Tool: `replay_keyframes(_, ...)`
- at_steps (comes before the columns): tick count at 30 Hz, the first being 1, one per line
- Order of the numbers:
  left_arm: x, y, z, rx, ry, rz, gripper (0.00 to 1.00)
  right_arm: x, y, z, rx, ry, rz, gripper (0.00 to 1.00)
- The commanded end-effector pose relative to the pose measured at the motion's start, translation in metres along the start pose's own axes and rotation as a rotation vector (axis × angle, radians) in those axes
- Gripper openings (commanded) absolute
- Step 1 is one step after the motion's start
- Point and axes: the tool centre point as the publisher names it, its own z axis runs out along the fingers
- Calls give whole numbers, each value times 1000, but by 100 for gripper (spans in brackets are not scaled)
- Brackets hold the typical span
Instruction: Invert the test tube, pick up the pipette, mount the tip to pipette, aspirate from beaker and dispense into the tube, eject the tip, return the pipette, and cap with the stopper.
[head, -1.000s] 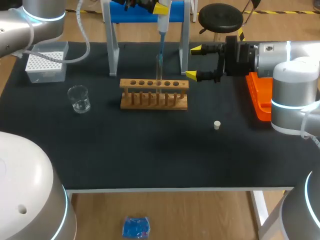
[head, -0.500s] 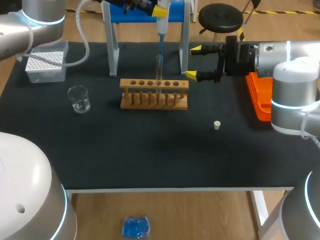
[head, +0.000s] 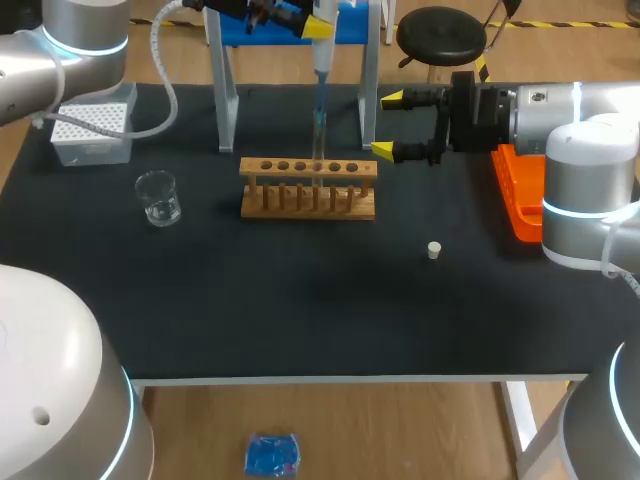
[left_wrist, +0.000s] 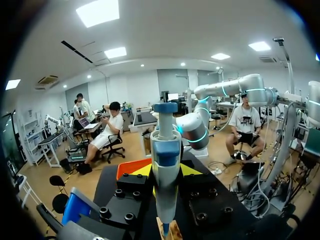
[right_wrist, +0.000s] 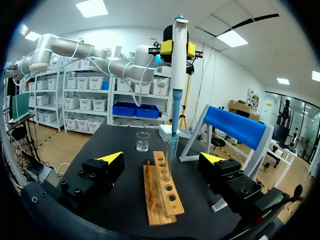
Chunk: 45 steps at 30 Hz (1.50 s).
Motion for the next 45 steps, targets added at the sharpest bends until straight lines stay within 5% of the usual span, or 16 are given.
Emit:
replay_keyframes(1,1,2,0,2,-1,0,0,1,0,0,0,-2,-1,100)
replay_keyframes(45,-5,14,2,36,6,-38,0,1,0,0,0,-2,-1,100)
